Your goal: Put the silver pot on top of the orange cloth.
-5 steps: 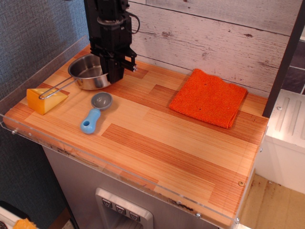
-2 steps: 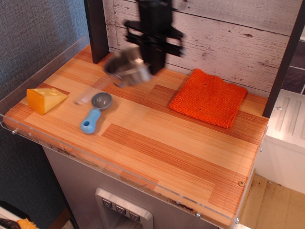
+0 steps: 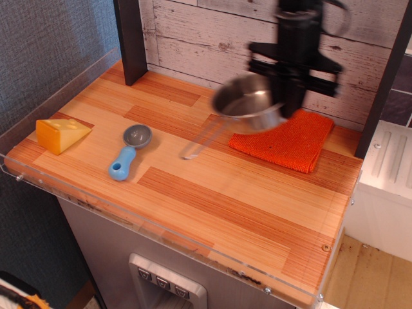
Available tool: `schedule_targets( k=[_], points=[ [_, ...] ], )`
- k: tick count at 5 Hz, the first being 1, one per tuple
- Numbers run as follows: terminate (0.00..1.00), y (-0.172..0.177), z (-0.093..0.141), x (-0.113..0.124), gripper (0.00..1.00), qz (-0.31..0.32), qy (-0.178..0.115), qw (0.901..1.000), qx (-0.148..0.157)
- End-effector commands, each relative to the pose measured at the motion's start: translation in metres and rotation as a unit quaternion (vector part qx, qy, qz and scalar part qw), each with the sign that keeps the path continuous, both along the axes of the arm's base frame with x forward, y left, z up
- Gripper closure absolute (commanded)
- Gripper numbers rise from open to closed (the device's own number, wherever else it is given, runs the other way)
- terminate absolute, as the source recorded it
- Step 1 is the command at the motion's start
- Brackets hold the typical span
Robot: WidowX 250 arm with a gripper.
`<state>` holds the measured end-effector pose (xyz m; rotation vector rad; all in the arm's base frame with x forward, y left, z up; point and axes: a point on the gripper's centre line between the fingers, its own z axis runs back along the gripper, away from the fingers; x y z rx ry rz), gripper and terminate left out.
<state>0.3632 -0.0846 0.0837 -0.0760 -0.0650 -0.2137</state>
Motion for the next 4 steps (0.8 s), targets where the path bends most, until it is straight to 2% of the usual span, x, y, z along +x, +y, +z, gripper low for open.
schedule_targets(
  k=[1, 2, 4],
  points=[
    [0.00, -0.012, 0.003, 0.020, 1.00, 0.007, -0.019, 0.9995, 0.025],
    [0.00, -0.012, -0.006, 0.020, 1.00, 0.007, -0.007, 0.9992, 0.038],
    [0.00, -0.016, -0.022, 0.017, 1.00, -0.001, 0.000, 0.9996, 0.028]
  ],
)
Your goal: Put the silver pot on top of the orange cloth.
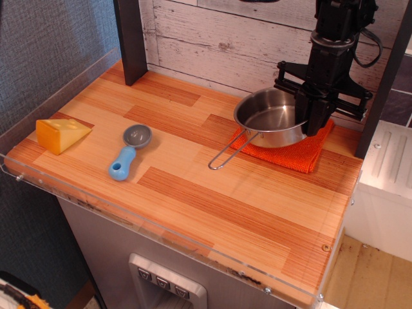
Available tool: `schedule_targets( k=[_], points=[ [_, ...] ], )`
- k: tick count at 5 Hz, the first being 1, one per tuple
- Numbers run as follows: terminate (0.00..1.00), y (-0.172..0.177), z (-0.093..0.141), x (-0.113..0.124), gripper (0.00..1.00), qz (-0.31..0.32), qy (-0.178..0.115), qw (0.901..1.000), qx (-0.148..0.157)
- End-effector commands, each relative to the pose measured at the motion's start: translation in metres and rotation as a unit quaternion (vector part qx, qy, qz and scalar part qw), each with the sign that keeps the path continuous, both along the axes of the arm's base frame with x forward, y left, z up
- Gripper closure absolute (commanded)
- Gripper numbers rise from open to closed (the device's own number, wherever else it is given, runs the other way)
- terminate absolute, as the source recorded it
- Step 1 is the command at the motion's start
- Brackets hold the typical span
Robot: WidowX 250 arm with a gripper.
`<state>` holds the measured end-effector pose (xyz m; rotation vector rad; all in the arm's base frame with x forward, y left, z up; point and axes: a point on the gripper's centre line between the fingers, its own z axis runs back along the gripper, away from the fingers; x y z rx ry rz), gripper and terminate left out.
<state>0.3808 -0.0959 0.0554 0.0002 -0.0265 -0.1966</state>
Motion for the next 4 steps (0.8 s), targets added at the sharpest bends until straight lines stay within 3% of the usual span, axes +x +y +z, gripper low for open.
schedule_targets(
  k=[1, 2, 3, 4],
  points=[
    [0.00, -0.007, 0.007, -0.002, 0.00, -0.001, -0.023, 0.9995, -0.023],
    [0.00, -0.003, 0.019, -0.006, 0.00, 0.006, -0.038, 0.9981, -0.047],
    [0.00, 0.005, 0.043, -0.024, 0.00, 0.022, -0.047, 0.9953, -0.081],
    [0.00, 0.030, 0.070, -0.059, 0.00, 0.051, -0.036, 0.9936, -0.094]
  ],
)
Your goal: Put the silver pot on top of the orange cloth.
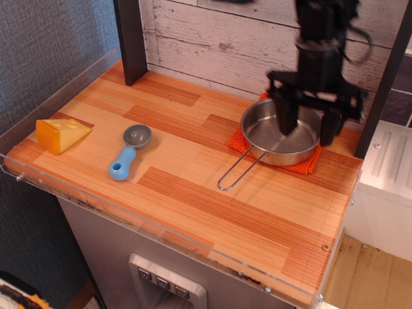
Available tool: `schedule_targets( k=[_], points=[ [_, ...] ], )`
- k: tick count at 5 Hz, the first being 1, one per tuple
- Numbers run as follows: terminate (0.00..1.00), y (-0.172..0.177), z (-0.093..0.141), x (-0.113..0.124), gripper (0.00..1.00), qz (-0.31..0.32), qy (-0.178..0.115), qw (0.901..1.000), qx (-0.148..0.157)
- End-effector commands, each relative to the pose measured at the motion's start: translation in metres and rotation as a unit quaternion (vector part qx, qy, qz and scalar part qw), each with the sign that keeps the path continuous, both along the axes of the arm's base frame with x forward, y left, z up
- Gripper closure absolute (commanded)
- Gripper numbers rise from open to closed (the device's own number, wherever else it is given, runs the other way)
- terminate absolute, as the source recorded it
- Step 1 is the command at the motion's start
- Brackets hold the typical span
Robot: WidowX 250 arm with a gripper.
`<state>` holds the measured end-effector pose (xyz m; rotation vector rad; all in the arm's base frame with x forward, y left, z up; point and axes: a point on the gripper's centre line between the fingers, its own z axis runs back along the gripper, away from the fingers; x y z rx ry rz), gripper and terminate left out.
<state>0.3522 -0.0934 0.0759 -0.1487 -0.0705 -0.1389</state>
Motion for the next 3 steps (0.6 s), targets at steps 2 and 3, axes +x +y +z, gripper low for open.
schedule_targets(
  k=[2, 3],
  points=[
    [0.00, 0.057, 0.044, -0.066, 0.00, 0.012, 0.000, 0.9988, 0.047],
    [0.00, 0.061, 0.038, -0.070, 0.00, -0.011, 0.006, 0.9972, 0.073]
  ],
)
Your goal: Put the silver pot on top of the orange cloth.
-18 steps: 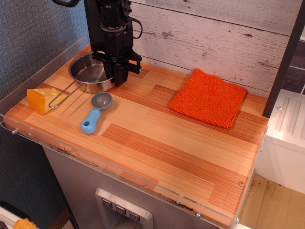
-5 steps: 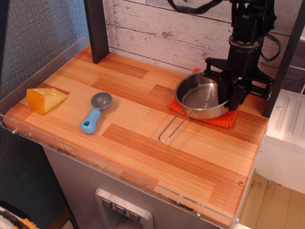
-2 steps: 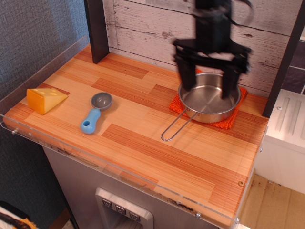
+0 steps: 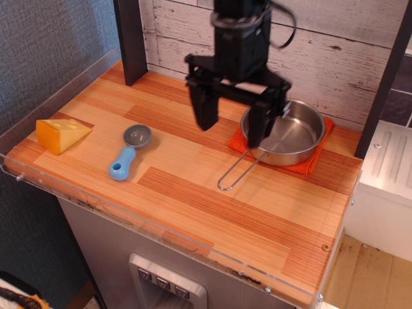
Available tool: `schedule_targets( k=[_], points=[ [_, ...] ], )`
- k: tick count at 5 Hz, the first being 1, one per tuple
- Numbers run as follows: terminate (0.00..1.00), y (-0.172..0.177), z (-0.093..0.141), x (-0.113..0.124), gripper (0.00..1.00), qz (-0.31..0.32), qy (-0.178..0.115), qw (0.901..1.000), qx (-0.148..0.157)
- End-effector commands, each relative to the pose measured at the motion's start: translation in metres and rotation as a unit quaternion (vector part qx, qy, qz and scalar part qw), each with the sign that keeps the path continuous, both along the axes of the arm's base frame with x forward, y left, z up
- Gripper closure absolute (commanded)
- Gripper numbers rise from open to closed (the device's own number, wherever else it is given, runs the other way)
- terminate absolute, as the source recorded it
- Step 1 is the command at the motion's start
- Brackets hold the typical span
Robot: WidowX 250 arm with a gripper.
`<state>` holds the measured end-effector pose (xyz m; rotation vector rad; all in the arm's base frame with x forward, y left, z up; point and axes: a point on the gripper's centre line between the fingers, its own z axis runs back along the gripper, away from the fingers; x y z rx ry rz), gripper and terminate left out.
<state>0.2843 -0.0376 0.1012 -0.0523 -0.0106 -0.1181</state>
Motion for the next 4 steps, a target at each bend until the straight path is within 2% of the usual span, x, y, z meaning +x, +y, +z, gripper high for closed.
schedule_targets(
  k=[1, 2, 3, 4],
  points=[
    [0.00, 0.012, 0.009, -0.004, 0.00, -0.022, -0.029, 0.9990, 0.027],
    [0.00, 0.023, 0.002, -0.008, 0.00, 0.000, -0.032, 0.9992, -0.022],
    [0.00, 0.023, 0.002, -0.008, 0.00, 0.000, -0.032, 0.9992, -0.022],
    [1.00, 0.023, 0.002, -0.008, 0.00, 0.000, -0.032, 0.9992, -0.022]
  ],
)
